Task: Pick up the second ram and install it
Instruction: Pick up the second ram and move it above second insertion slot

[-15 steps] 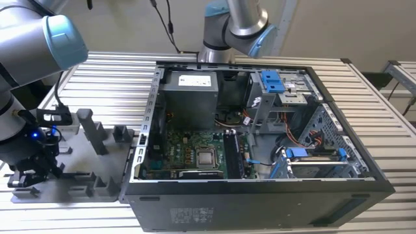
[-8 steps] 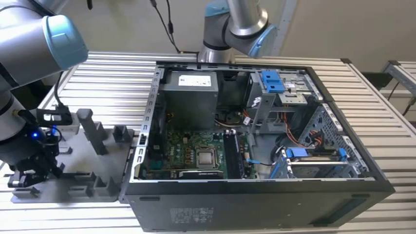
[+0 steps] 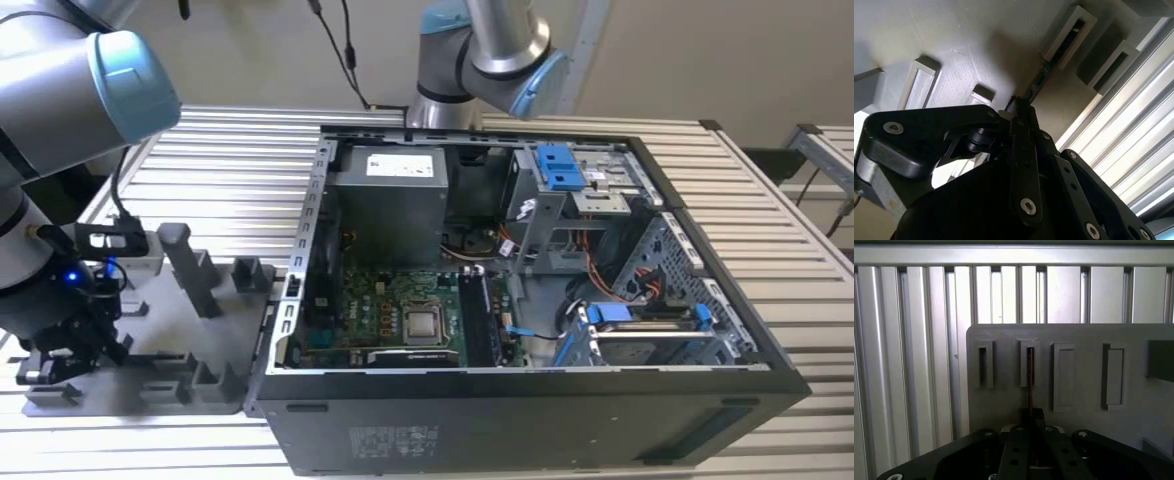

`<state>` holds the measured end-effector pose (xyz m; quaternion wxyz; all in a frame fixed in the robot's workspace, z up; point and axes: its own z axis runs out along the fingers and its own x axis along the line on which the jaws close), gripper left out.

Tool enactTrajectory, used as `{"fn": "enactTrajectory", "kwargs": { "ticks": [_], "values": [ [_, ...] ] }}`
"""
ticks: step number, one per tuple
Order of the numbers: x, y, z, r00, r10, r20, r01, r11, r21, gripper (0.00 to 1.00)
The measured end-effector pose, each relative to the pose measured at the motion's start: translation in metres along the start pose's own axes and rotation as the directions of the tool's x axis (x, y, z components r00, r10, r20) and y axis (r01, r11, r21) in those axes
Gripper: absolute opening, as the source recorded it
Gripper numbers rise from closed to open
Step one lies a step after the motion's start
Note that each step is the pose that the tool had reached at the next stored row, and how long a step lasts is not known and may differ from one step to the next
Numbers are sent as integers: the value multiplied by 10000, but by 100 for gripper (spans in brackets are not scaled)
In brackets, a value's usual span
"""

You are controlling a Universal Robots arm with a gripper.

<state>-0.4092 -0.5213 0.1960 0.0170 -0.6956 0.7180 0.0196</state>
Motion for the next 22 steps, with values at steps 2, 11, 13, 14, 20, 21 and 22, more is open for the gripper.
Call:
{"fn": "enactTrajectory", "kwargs": {
  "ticks": [2, 11, 13, 14, 20, 21, 22],
  "values": [
    [0, 0, 0, 10000, -10, 0, 10, 10000, 0, 14],
    [-3, 0, -55, 10000, -21, -1, 21, 10000, -2, 14],
    [-4, 0, -82, 10000, -21, 0, 21, 10000, -2, 14],
    [-5, 0, -96, 10000, -21, -1, 21, 10000, -2, 14],
    [-8, 0, -173, 10000, -22, 0, 22, 10000, -1, 14],
    [-10, 1, -183, 10000, -21, 0, 21, 10000, -1, 14],
    [-10, 1, -193, 10000, -20, 0, 20, 10000, -1, 14]
  ]
}}
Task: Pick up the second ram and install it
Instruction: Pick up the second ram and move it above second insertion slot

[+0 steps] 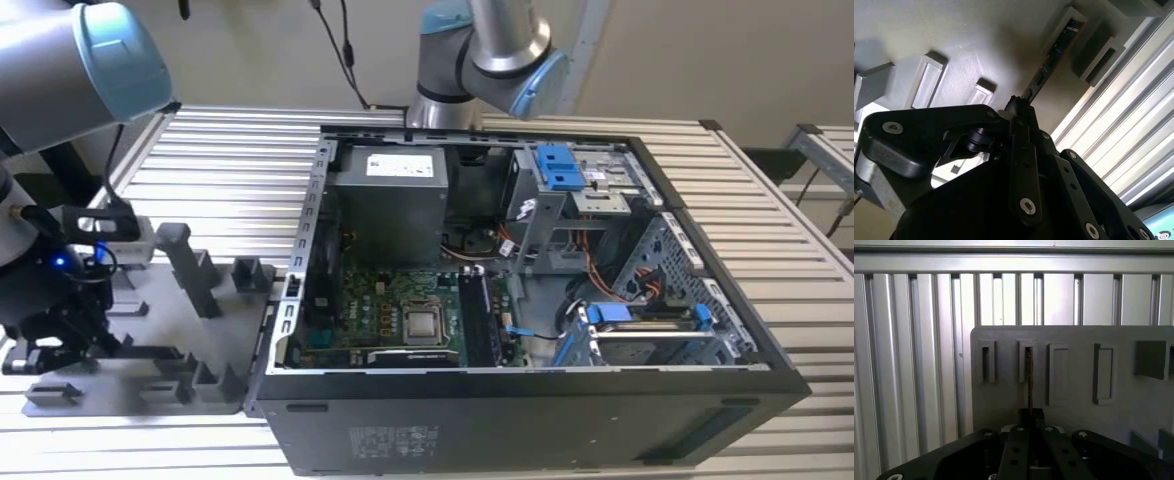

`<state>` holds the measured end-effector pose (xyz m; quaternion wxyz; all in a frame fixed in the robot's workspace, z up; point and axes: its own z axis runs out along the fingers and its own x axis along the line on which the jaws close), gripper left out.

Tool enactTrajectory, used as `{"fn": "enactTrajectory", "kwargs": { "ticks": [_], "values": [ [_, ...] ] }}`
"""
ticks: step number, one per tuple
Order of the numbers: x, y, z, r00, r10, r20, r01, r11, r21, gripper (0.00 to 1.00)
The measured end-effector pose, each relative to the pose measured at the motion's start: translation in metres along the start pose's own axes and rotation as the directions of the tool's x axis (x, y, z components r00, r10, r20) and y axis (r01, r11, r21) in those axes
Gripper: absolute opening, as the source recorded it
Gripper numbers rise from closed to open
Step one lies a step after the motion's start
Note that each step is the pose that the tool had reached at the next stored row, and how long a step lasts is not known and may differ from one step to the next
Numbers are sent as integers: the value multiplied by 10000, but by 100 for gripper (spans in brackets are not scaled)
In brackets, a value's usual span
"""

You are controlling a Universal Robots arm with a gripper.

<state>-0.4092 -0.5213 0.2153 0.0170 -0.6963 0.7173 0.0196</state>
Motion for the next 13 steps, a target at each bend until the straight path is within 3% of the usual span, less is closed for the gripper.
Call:
{"fn": "enactTrajectory", "kwargs": {
  "ticks": [13],
  "values": [
    [-5, 1, -95, 10000, 0, 0, 0, 10000, 0, 14]
  ]
}}
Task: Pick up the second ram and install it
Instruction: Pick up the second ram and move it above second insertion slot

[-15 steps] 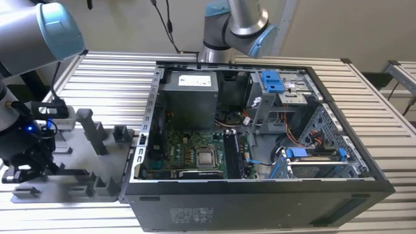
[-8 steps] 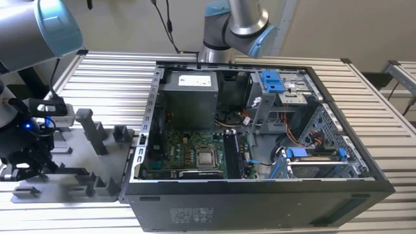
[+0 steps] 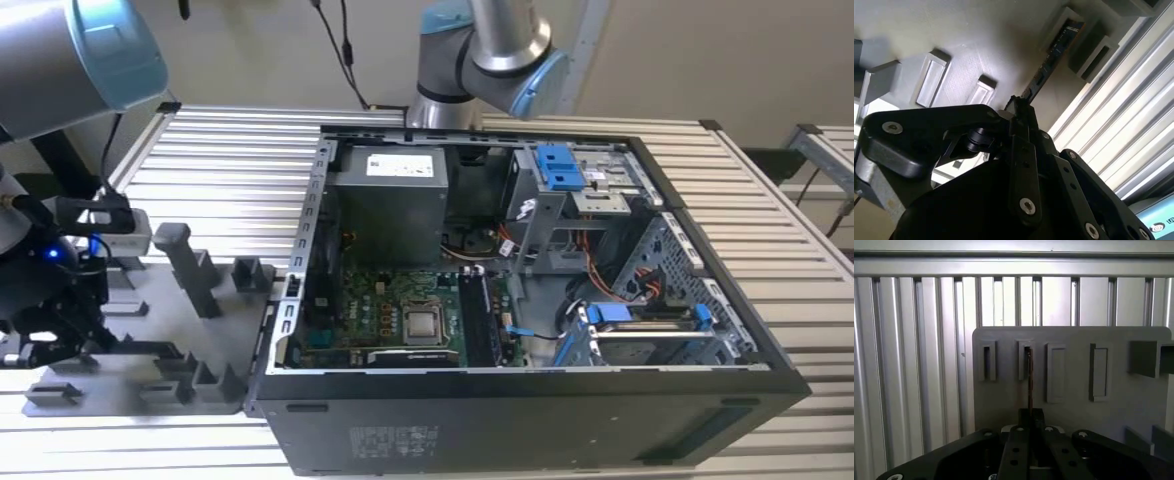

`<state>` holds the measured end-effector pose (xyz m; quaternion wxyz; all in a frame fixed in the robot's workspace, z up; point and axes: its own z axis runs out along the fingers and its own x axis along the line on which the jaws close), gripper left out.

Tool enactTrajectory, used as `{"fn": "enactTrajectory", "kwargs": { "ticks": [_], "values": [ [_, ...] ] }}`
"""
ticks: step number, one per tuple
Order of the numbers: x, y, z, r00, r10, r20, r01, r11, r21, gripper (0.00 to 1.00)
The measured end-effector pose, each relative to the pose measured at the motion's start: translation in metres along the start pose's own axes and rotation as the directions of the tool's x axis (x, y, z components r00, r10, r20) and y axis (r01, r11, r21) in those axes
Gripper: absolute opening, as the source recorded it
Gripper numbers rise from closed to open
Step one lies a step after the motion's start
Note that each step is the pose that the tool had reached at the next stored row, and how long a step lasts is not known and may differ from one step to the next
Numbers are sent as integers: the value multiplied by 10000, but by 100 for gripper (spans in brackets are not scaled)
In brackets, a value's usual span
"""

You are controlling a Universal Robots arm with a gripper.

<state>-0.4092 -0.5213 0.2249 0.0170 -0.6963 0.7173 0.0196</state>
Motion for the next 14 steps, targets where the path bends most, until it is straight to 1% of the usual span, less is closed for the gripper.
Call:
{"fn": "enactTrajectory", "kwargs": {
  "ticks": [14],
  "values": [
    [-8, 0, -158, 10000, -2, 1, 2, 10000, 1, 14]
  ]
}}
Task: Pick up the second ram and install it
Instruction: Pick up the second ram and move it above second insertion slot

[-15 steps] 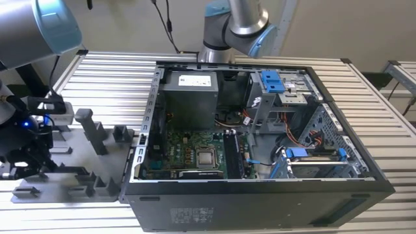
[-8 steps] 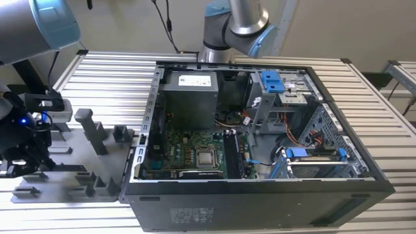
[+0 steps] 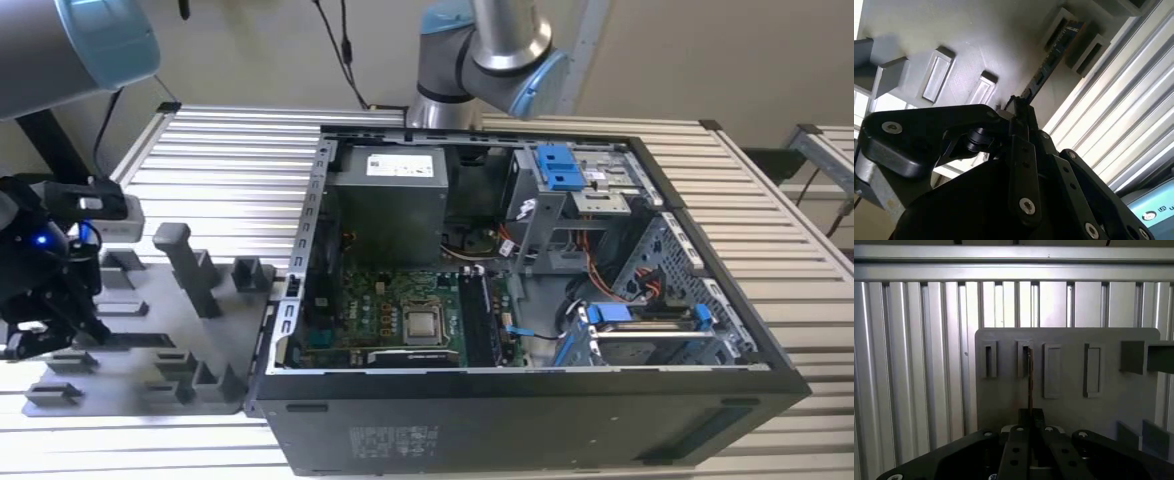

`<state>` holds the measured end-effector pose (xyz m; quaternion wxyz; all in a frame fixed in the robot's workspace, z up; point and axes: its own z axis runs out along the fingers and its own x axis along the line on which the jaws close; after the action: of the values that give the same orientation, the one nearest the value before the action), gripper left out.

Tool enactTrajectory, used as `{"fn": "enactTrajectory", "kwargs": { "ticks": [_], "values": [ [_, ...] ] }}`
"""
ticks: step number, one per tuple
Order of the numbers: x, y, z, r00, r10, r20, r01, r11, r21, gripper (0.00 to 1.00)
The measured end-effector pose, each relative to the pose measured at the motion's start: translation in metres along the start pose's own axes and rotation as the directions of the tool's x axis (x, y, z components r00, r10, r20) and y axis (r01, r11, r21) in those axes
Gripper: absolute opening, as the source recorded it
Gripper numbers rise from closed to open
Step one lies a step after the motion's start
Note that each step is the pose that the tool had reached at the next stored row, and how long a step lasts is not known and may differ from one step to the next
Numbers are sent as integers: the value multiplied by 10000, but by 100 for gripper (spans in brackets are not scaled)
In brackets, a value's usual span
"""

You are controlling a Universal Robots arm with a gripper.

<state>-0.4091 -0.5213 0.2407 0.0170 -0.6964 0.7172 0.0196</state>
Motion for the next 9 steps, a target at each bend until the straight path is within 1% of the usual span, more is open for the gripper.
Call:
{"fn": "enactTrajectory", "kwargs": {
  "ticks": [9],
  "values": [
    [-5, 1, -100, 10000, 1, -1, -1, 10000, -1, 14]
  ]
}}
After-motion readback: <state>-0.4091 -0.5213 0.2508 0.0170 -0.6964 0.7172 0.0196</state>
